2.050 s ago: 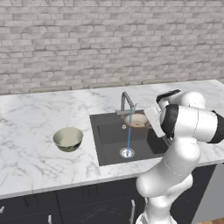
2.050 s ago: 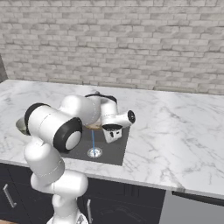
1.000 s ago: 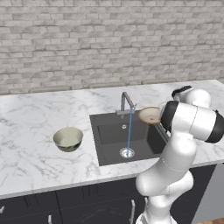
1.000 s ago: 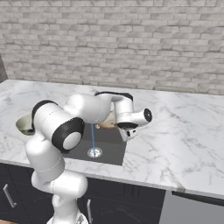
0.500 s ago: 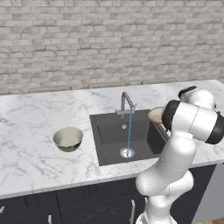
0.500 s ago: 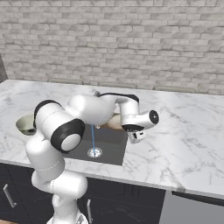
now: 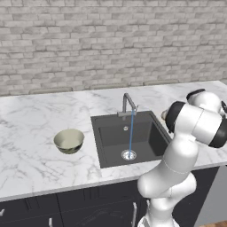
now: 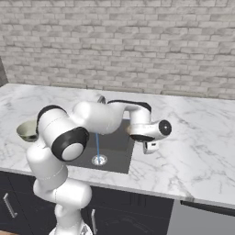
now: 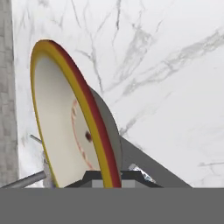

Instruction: Rinse each bowl for a few seconds and place them down in the sink or on the counter.

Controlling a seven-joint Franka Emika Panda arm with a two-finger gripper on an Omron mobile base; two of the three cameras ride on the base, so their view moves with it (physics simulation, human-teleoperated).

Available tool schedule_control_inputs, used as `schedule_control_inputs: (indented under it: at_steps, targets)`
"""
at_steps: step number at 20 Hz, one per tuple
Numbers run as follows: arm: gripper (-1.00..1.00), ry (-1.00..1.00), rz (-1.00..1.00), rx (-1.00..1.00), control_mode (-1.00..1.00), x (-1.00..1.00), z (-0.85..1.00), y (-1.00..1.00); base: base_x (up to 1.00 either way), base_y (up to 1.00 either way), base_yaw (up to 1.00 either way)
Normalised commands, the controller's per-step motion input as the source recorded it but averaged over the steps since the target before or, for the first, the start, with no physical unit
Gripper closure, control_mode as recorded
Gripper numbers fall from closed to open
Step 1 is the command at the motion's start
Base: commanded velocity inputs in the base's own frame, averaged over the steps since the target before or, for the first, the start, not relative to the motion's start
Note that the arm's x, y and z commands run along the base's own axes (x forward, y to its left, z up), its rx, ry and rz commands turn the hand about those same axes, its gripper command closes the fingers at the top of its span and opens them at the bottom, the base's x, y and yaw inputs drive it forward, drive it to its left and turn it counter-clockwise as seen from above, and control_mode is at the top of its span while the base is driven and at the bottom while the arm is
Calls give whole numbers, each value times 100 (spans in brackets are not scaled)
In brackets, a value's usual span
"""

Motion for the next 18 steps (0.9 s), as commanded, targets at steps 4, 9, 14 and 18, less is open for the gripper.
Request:
schedule_control_inputs:
  at_steps: [4, 9, 14, 18]
  targets:
    - [100, 7, -41, 0, -100, 0, 0, -14, 0, 0, 0]
    - [100, 9, -35, 0, -100, -6, 0, -5, 0, 0, 0]
    - [100, 7, -25, 0, -100, -11, -7, -2, 0, 0, 0]
    - [100, 6, -20, 3, -100, -18, -13, -7, 0, 0, 0]
